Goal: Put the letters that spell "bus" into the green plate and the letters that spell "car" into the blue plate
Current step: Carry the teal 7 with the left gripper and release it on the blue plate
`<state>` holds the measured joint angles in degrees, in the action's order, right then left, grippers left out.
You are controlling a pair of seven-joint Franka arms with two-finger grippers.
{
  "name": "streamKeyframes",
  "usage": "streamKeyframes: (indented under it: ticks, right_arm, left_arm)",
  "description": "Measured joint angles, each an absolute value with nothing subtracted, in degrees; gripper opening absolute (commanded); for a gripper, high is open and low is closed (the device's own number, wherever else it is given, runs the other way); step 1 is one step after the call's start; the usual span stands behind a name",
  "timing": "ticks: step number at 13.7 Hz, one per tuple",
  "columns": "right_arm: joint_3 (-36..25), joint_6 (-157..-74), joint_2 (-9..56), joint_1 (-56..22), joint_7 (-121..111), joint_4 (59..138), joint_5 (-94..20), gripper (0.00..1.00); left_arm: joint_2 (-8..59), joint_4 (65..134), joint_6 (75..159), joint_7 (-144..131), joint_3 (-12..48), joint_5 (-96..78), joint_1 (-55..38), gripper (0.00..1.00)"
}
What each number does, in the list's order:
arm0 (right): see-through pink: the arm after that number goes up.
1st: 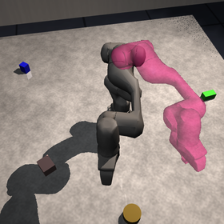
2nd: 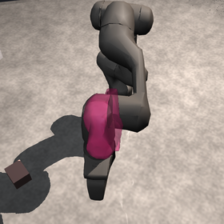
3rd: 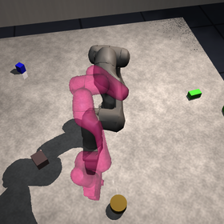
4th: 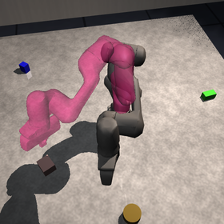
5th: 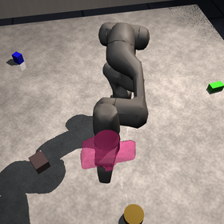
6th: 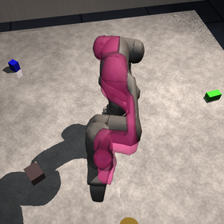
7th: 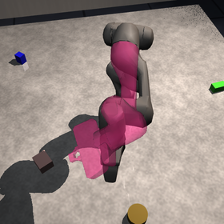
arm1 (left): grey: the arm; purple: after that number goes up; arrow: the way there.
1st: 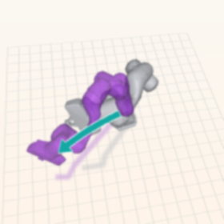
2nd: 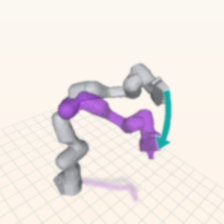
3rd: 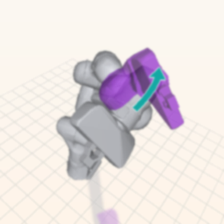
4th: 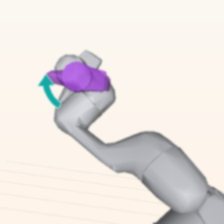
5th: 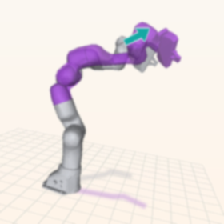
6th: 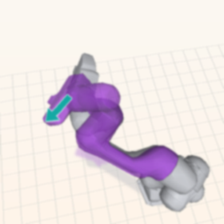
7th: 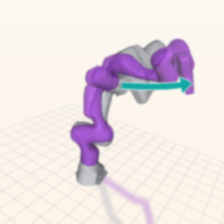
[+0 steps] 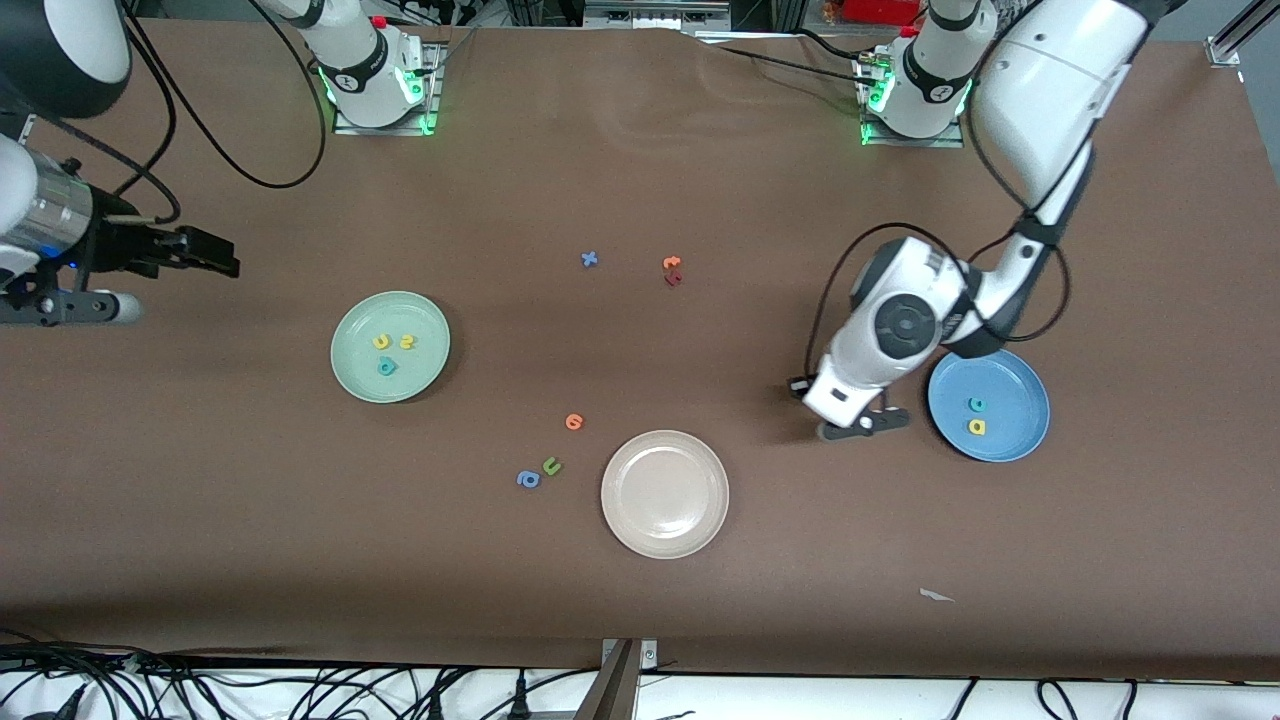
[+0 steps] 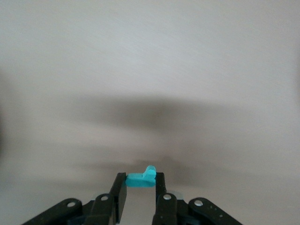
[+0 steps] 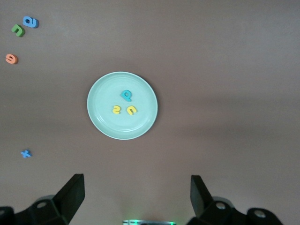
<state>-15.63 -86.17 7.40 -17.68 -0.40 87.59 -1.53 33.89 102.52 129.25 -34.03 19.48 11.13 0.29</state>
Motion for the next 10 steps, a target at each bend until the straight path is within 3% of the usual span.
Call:
streamKeyframes:
  ticks: [4,6,7,8,9,10]
  right_arm:
    - [-1.3,-87.4,5.2,-5.9,2.8,89.6,0.4,1.0]
    - [1.5,-88.5,3.6,-2.3,2.9,91.4,0.5,1.0]
    - [1.8,-88.6,2.7,-1.3,2.9,91.7,0.5,1.0]
    - [1.8,-88.6,1.7,-0.5,2.9,91.8,0.5,1.0]
    - [1.8,-88.6,0.6,0.1,2.9,92.1,0.5,1.0]
    - [1.9,-88.6,-0.2,0.5,2.9,92.4,0.5,1.0]
  left_arm:
    - [32.9,101.1,122.5,-19.2,19.0,11.1,9.5,0.24]
    - [32.9,100.0,119.5,-12.6,18.8,11.9,13.5,0.25]
    - [32.9,99.9,118.7,-10.6,18.8,13.7,15.2,0.35]
    - [32.9,99.9,118.3,-9.0,18.8,15.4,16.4,0.85]
    - [32.9,99.9,118.1,-7.6,18.7,16.3,17.1,1.0]
    - [32.9,99.9,118.1,-6.4,18.8,16.8,17.2,1.0]
